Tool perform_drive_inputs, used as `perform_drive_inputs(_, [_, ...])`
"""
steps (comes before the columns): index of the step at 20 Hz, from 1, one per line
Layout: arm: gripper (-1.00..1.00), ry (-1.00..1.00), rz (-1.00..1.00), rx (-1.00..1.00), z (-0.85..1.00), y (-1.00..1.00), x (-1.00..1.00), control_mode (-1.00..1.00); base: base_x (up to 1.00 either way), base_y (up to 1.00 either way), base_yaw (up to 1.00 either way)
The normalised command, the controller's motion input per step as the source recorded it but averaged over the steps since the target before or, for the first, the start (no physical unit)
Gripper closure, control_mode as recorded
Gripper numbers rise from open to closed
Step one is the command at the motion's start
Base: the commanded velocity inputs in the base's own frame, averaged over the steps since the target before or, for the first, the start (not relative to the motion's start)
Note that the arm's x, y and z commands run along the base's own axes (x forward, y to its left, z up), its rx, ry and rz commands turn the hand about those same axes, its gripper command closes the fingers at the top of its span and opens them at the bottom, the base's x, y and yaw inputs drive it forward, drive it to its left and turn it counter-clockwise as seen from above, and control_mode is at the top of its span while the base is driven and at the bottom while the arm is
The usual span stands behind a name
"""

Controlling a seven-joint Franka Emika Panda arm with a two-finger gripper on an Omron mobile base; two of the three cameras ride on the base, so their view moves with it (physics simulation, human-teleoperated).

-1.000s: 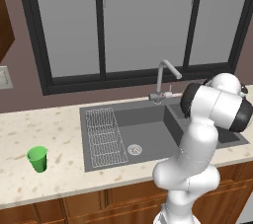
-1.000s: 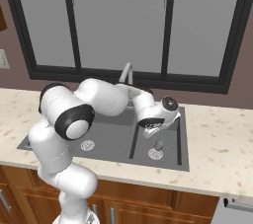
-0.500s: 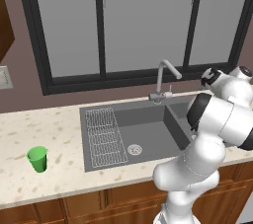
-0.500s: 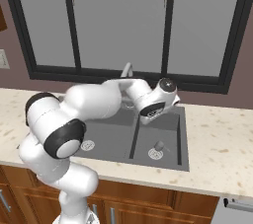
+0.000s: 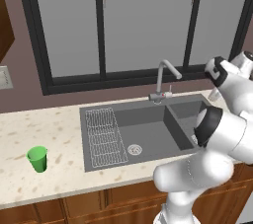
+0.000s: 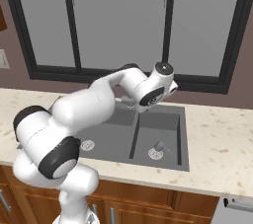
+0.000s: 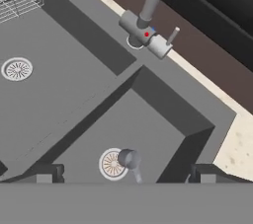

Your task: Move any existing items from the left basin to the right basin for drying. Then move the cup from the counter to the left basin of the sink for washing.

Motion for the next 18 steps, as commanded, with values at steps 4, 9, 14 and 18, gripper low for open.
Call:
perform_drive_inputs(4, [-1.00,0.00,-0.05,0.00,0.47,0.29,-0.23,-1.00,0.00,0.00,0.00])
perform_drive_inputs(9, [-1.00,0.01,-0.08,0.00,0.39,0.34,-0.32,-1.00,0.00,0.00,0.00])
perform_drive_inputs(14, [-1.00,0.02,-0.11,0.00,0.34,0.35,-0.37,-1.00,0.00,0.00,0.00])
perform_drive_inputs(18, [-1.00,0.03,-0.12,0.00,0.29,0.36,-0.37,-1.00,0.00,0.00,0.00])
